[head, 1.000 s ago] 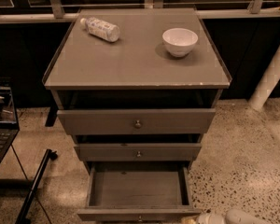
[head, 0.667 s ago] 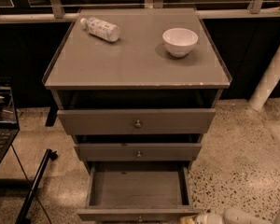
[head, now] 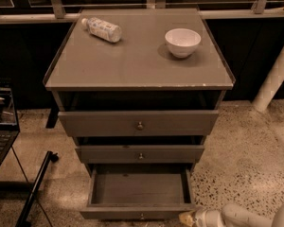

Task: Close bottom drawer

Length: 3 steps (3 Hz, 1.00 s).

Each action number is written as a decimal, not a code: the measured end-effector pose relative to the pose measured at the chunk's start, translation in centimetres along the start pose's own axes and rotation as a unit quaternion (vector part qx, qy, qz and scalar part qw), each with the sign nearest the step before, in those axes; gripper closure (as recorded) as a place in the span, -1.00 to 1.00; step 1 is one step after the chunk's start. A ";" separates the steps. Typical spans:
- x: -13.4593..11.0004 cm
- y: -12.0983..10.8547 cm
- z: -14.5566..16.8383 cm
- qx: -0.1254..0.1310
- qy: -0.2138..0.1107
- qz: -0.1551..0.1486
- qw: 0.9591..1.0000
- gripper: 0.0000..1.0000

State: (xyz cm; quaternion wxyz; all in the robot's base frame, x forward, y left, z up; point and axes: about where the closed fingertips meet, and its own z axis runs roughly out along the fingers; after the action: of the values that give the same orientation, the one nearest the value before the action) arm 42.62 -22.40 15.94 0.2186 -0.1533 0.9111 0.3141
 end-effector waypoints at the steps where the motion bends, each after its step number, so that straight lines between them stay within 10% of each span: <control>1: -1.7 0.3 0.8 0.003 -0.001 -0.023 1.000 1.00; 3: -4.4 -1.1 3.0 0.028 0.019 -0.036 0.999 1.00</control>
Offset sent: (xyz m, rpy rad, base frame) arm 0.0650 0.0186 0.0086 -0.1008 -0.0682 0.0605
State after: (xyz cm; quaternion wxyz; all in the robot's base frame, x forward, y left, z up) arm 47.77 -20.68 15.43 0.2164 -0.1862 0.9175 0.2768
